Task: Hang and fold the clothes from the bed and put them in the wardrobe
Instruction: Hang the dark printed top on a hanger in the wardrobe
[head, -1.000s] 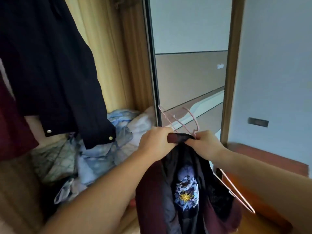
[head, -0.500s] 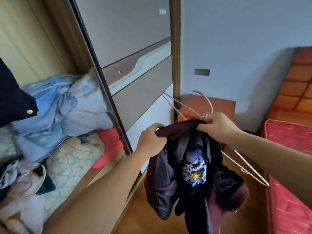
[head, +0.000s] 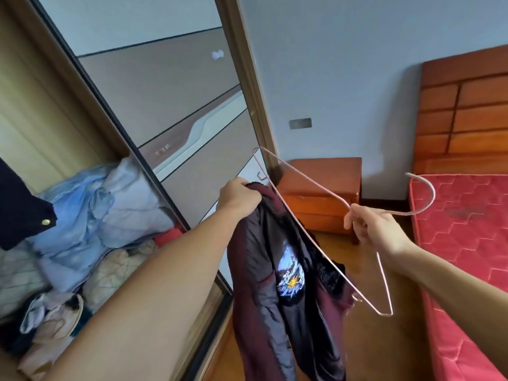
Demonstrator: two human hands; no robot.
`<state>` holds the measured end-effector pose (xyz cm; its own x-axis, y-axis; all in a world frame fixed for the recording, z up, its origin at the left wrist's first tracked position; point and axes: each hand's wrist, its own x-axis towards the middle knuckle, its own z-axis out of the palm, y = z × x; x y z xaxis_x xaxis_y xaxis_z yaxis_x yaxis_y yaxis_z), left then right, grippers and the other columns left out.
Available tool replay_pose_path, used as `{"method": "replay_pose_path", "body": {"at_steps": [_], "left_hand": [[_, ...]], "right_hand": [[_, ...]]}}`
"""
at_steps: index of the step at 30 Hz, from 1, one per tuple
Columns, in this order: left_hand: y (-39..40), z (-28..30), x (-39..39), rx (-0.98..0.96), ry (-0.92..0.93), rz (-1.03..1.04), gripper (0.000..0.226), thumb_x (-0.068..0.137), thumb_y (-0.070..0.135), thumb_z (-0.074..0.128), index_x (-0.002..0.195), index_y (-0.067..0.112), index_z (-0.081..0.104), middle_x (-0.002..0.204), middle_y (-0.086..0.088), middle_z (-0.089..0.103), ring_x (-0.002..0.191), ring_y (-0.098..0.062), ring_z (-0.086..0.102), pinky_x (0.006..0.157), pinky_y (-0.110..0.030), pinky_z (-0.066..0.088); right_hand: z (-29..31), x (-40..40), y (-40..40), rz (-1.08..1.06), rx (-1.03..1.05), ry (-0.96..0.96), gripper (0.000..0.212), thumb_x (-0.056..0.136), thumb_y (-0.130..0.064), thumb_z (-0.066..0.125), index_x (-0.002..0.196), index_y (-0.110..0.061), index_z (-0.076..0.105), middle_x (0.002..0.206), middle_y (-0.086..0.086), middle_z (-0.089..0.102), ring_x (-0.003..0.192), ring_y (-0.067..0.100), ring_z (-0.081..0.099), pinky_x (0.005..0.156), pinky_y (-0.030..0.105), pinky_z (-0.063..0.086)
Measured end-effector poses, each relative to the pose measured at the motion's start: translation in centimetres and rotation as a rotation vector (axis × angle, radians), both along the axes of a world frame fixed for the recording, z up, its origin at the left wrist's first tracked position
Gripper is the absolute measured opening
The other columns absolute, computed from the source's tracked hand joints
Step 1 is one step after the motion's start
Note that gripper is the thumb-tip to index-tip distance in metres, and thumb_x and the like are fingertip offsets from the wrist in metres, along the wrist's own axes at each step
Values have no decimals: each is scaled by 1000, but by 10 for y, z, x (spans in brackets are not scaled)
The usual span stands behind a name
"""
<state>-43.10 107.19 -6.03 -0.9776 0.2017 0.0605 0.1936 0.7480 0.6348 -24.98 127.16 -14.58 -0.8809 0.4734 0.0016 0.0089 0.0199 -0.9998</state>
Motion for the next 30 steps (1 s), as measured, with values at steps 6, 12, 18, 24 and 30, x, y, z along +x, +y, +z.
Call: {"method": "replay_pose_path", "body": {"at_steps": [6,12,18,24,30], "left_hand": [[-2,34,-2,9,58,41,11,64,17,59,74,20,61,80,2,63,82,-25,57,66,-24,41],[-16,51,-7,26,106,106,11,71,17,61,80,17,66,78,2,62,68,-17,56,57,-23,39],[-40,67,-12,57,136,92,11,68,16,59,77,14,65,74,2,63,65,-13,55,50,-22,36],[-46,81,0,40,183,-71,14,62,18,57,73,24,64,73,9,64,74,-18,60,61,-24,47],[-57,87,16,-244,354,-280,41,61,25,55,98,39,63,97,8,67,89,-24,62,77,-33,55]], "right_hand": [[-18,18,11,28,24,-9,61,81,-70,47,48,-19,37,46,3,31,40,15,29,37,20,28],[-32,26,6,7,9,-19,61,84,-66,49,47,-18,35,49,6,26,42,15,25,38,21,23],[-42,24,-26,25,225,-136,60,97,-43,50,43,-19,36,46,-2,31,43,10,27,42,20,26],[7,-11,-87,17,473,-101,56,99,-41,46,52,-12,35,48,-1,33,44,11,28,50,26,27],[53,-51,-125,-144,159,-12,59,97,-33,50,42,-16,49,32,-8,41,30,3,36,36,17,29]]}}
